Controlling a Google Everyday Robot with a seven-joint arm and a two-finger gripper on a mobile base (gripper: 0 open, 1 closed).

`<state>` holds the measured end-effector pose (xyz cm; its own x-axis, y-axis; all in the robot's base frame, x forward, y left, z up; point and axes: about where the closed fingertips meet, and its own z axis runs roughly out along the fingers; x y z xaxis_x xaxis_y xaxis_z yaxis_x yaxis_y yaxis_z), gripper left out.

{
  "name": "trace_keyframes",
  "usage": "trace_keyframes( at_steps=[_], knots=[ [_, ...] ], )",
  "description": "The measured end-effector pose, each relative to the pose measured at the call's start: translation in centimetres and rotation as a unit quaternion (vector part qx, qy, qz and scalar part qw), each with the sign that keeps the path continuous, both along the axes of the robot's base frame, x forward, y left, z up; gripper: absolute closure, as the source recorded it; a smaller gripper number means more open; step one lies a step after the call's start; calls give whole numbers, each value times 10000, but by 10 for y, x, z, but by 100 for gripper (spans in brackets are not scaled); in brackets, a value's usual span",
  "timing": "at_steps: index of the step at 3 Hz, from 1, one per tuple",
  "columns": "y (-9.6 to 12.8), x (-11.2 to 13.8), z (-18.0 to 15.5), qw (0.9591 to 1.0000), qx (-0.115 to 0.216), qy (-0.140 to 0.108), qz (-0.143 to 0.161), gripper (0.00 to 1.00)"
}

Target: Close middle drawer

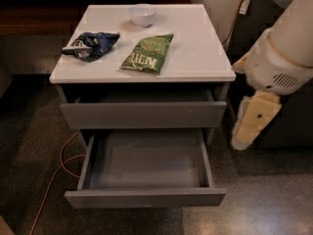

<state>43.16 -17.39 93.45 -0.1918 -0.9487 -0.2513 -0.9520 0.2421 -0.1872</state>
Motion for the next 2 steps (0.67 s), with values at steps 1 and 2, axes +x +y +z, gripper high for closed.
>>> trace_keyframes(
  at_steps=[1, 2],
  knots=[
    [35, -12, -33, 9987, 263, 329, 288, 18],
    [69, -24, -69, 9953, 526, 634, 503, 42]
  ],
)
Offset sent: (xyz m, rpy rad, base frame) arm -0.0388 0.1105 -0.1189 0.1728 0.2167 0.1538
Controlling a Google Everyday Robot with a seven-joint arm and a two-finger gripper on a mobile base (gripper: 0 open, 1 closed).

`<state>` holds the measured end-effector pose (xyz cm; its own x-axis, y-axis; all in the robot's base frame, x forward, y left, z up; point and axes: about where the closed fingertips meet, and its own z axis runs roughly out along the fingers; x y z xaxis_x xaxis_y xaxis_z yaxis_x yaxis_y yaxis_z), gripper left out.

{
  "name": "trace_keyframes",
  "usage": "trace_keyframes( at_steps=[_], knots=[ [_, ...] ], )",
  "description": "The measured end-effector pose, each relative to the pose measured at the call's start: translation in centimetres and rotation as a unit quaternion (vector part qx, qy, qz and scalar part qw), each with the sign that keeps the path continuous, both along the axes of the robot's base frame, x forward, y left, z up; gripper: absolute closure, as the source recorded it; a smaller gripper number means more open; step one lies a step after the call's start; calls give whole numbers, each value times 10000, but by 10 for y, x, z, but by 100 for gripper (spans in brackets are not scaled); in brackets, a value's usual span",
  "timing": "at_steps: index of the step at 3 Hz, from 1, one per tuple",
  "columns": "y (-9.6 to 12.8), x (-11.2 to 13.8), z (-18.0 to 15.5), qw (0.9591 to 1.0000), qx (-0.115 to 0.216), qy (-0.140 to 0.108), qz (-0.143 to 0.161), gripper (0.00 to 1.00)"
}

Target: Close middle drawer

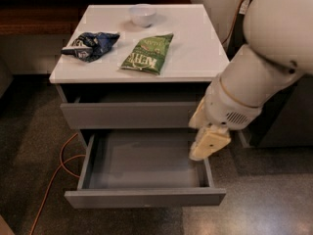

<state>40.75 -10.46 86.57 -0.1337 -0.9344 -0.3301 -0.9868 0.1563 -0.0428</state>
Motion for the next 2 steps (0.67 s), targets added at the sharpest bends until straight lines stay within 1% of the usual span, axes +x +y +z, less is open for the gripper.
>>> trace_keyframes(
  at_steps=[1, 2],
  knots=[
    [28, -11, -40, 9993, 216, 214, 205, 65],
    [43, -15, -89, 9988, 241, 311, 302, 88]
  ],
)
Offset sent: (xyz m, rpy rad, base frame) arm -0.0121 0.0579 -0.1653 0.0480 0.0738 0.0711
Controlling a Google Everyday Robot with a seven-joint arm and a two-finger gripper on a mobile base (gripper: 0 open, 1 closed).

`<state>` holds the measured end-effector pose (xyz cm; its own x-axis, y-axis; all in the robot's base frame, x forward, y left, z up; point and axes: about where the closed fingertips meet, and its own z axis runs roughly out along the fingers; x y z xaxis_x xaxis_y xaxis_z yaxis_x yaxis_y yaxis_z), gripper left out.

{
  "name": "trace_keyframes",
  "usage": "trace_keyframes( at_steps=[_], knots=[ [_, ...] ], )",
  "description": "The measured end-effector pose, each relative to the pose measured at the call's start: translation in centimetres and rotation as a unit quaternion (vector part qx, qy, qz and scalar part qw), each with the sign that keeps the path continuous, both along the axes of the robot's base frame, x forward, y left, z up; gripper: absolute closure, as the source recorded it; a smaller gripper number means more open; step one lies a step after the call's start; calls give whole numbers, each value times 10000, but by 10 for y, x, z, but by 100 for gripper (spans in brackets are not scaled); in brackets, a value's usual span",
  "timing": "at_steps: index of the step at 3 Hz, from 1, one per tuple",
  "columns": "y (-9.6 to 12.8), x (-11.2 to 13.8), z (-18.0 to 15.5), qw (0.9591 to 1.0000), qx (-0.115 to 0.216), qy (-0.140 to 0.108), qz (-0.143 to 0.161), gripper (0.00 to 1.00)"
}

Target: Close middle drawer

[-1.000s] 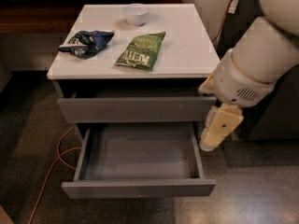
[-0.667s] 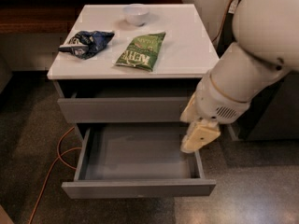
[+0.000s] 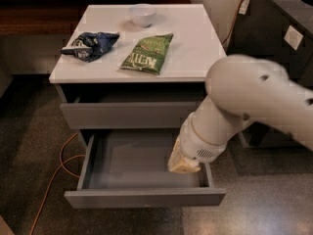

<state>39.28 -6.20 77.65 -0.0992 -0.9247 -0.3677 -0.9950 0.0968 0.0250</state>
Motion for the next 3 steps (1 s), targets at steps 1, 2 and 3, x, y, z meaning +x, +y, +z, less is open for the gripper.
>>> trace_keyframes(
  at_steps=[1, 2, 3],
  knots=[
    [2, -1, -63, 10000, -33, 4, -42, 100],
    [1, 0, -96, 9999, -49, -54, -89, 100],
    [-4, 1, -133, 9998, -82, -8, -185, 100]
  ],
)
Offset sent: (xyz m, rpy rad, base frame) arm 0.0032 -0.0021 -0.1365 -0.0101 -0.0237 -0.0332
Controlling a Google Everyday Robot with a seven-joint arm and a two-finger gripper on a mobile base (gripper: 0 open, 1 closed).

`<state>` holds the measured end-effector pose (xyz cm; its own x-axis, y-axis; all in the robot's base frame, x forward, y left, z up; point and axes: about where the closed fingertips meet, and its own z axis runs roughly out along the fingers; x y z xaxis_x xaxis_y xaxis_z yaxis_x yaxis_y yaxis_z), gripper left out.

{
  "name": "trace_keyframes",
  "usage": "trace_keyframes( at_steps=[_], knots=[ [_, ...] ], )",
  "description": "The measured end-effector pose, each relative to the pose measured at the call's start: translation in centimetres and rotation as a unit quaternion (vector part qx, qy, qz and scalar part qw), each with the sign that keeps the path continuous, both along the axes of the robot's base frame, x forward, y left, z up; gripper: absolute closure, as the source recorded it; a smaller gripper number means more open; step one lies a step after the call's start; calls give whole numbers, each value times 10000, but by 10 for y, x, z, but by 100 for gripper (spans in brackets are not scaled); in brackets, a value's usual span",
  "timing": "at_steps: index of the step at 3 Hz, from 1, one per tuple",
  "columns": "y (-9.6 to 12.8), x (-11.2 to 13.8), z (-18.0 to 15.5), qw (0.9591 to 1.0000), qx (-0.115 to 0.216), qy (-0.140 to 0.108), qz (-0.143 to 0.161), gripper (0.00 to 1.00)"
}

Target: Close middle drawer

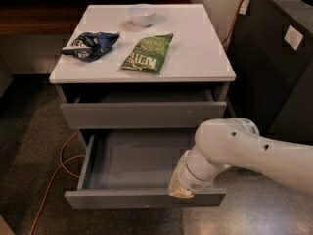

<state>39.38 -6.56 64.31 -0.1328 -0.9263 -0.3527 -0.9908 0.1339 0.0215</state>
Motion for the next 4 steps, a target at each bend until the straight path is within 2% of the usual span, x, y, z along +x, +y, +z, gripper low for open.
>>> trace_keyframes(
  at_steps=[1, 2, 3, 4],
  knots=[
    [0, 0, 0, 10000, 0, 0, 0, 100],
    [4, -3, -22, 9997, -197, 150, 85, 100],
    [9, -5, -65, 9983, -468, 323, 150, 100],
    [11, -5, -103, 9975, -588, 364, 173, 100]
  ],
)
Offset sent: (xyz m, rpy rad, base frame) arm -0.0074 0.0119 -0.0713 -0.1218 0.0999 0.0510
